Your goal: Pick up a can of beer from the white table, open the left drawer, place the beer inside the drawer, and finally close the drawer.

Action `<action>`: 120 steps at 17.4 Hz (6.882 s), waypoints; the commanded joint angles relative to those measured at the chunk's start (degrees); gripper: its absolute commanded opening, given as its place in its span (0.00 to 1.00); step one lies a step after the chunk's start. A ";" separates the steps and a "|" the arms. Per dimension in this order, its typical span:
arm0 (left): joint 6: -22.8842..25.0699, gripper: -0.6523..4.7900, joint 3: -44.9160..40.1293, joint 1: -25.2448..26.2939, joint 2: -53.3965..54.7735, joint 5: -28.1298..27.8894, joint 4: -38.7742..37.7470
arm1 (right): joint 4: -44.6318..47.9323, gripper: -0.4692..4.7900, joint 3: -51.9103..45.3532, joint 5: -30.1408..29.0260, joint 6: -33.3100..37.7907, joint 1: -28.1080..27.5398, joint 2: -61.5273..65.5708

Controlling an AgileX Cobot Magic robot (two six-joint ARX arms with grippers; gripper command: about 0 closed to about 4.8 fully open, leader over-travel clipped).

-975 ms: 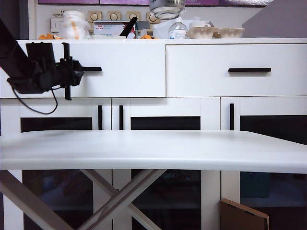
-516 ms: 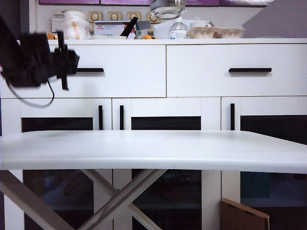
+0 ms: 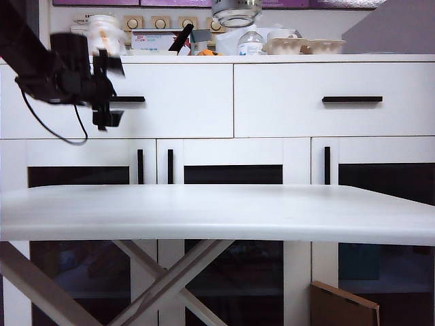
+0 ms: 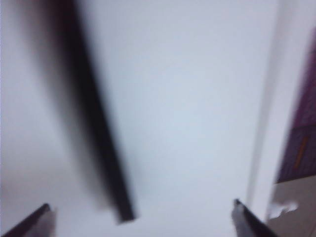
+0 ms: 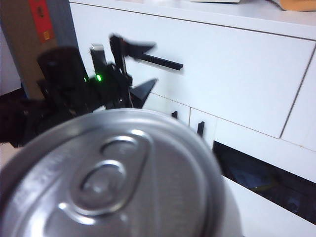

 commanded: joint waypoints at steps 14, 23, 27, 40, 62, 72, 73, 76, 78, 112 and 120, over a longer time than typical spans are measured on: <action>-2.14 1.00 19.10 0.44 11.13 -1.29 -7.85 | 3.58 0.17 0.83 -0.11 -0.02 0.09 -0.76; -2.27 0.62 21.77 0.52 12.04 -1.62 -10.78 | 2.73 0.17 0.83 -0.17 0.00 0.20 -0.76; -1.64 0.10 21.75 0.50 12.28 -1.03 -9.88 | 2.54 0.17 0.85 -0.26 0.00 0.44 -0.79; 1.29 0.11 4.42 0.79 12.37 5.18 25.92 | 2.34 0.17 0.85 -0.02 -0.02 0.28 -1.64; 3.80 0.11 -46.99 1.14 -13.18 7.32 47.78 | 1.55 0.17 0.85 0.59 -1.29 0.24 -3.56; 4.35 0.11 -58.90 1.14 -20.76 7.63 48.92 | -0.66 0.17 0.87 3.67 -2.82 0.00 -7.56; 4.35 0.11 -59.93 1.11 -21.18 7.98 49.00 | -0.74 0.17 0.87 4.33 -2.91 0.00 -7.85; 4.39 0.11 -62.66 1.11 -22.99 8.87 49.20 | -1.38 0.17 0.87 4.26 -3.02 0.00 -8.48; 5.44 0.11 -66.47 1.14 -26.08 8.83 49.24 | -2.21 0.17 0.87 4.26 -3.04 0.00 -8.76; -4.55 0.11 -68.06 0.09 -68.00 56.11 41.11 | 10.36 0.07 0.92 7.69 -2.97 0.04 -10.71; 55.45 0.11 -20.65 0.11 -65.24 46.56 -48.02 | 10.19 0.08 10.01 6.91 -2.97 0.00 -3.76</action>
